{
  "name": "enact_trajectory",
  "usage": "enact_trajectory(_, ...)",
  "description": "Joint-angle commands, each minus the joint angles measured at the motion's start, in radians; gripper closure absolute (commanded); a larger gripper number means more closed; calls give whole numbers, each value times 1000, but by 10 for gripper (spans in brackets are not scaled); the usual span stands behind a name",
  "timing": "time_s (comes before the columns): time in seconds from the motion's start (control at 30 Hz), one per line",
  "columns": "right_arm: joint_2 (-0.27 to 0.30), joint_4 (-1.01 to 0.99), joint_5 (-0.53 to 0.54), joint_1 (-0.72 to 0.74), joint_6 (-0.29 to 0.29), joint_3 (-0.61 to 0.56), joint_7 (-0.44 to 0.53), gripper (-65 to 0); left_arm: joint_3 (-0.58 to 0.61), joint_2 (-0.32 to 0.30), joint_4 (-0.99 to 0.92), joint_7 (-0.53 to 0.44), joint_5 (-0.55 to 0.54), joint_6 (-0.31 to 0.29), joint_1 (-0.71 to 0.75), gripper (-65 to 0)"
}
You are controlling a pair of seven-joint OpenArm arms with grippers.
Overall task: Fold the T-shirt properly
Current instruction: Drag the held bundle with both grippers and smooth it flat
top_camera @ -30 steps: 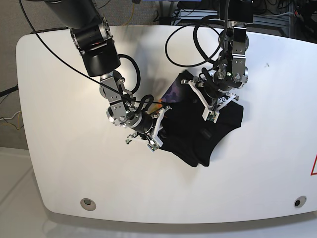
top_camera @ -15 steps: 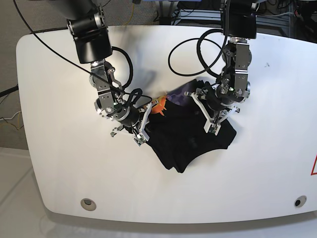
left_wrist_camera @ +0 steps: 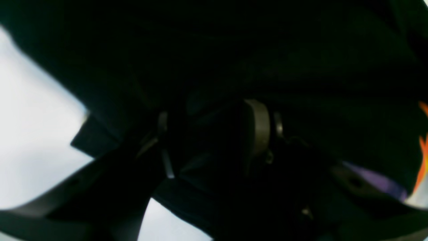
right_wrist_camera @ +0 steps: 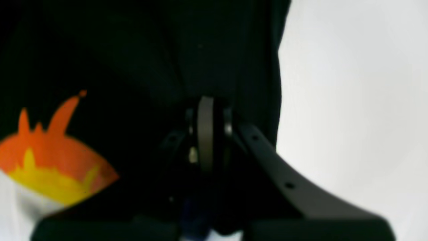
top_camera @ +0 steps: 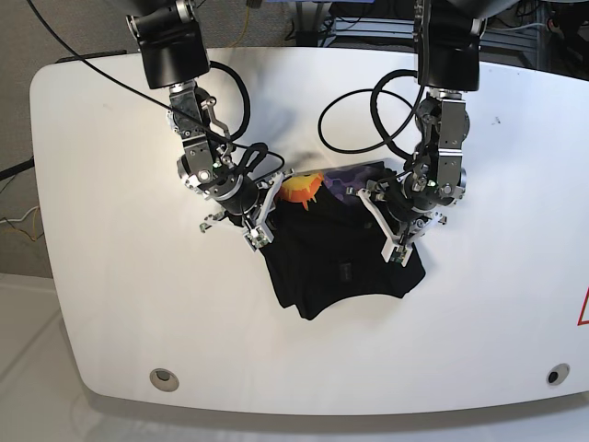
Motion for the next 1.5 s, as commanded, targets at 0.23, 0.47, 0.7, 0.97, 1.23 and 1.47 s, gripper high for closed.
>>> enact_trajectory(0.23, 12, 79, -53, -84, -48, 4, -153, -31, 53, -49, -74, 17, 70, 40, -41, -252)
enact_trajectory(0.47, 8, 154, -46, -138, -79, 4, -167, -31, 110, -63, -123, 15, 70, 43, -83, -252)
enact_trajectory(0.7, -25, 171, -53, -154, -102, 5, -192, -31, 150, -69, -134, 15, 70, 44, -101, -252)
enact_trajectory(0.97, -26, 173, -46, -154, -104, 5, -192, -31, 147, -69, -132, 18, 70, 44, -87, -252)
enact_trajectory(1.23, -26, 176, -51, -150, -104, 5, -192, -31, 144, -69, -131, 18, 70, 44, -54, -252)
enact_trajectory(1.47, -26, 239, -51, -142, -104, 5, -195, -31, 140, -71, -69, 21, 70, 44, -52, -252)
